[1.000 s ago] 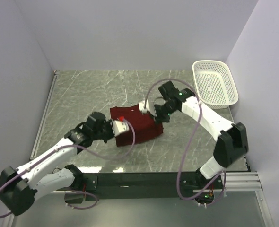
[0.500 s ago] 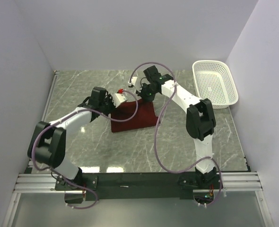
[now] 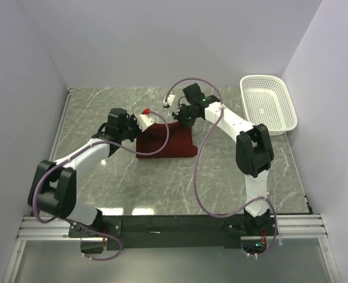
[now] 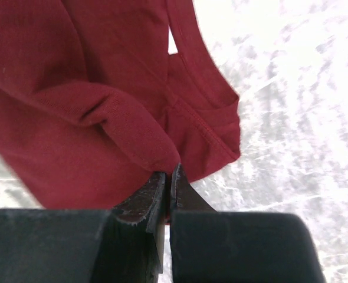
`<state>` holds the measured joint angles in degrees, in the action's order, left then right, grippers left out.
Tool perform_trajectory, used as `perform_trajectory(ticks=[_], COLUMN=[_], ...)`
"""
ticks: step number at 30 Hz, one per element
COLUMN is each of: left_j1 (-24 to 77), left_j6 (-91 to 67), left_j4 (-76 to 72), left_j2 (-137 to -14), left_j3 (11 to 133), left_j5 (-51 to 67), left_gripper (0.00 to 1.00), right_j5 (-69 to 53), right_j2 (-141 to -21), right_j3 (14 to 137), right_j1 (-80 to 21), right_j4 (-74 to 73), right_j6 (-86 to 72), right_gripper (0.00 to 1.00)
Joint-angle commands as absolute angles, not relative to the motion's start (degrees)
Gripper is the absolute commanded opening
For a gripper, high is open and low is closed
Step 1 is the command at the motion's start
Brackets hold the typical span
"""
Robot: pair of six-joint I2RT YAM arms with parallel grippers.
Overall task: Fold and stack the t-shirts
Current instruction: Fold the tshirt
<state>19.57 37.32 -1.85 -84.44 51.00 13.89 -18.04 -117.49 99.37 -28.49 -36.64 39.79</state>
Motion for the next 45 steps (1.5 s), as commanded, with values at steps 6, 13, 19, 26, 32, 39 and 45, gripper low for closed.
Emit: perform_trajectory(ticks=[6, 13, 19, 26, 32, 39, 45], left_j1=[19.5, 19.6, 19.9, 21.4, 23.6, 23.6, 21.8], left_j6=[38.8, 36.8, 35.4, 33.5, 31.1, 30.6, 31.9], left_j4=[-5.3, -0.2, 6.3, 14.8, 21.7, 6.2, -3.0], left_j2=[-69.4, -57.8, -48.3, -39.1, -34.8, -40.0, -67.2], left_j3=[46.2, 39.6, 34.4, 33.6, 35.8, 31.7, 39.7], left_j5=[20.0, 24.7, 28.7, 30.9, 35.4, 22.5, 19.3], left_gripper=[0.01, 0.01, 0.01, 0.01, 0.01, 0.01, 0.01], right_j5=[-28.5, -36.1, -37.9, -39.9, -42.0, -32.4, -29.2], right_j2=[-102.0, -91.4, -86.0, -80.0, -75.6, -81.5, -98.1], right_j3=[93.5, 83.8, 74.7, 69.3, 69.4, 72.5, 84.1], right_j1=[-27.9, -28.3, -31.2, -35.1, -35.7, -34.6, -33.1], right_j4=[-36.5, -38.4, -40.2, -43.5, -47.4, -42.1, -40.3], right_j6=[38.0, 38.9, 39.7, 40.3, 41.0, 40.3, 40.8], right_gripper=[0.00, 0.00, 0.00, 0.00, 0.00, 0.00, 0.00])
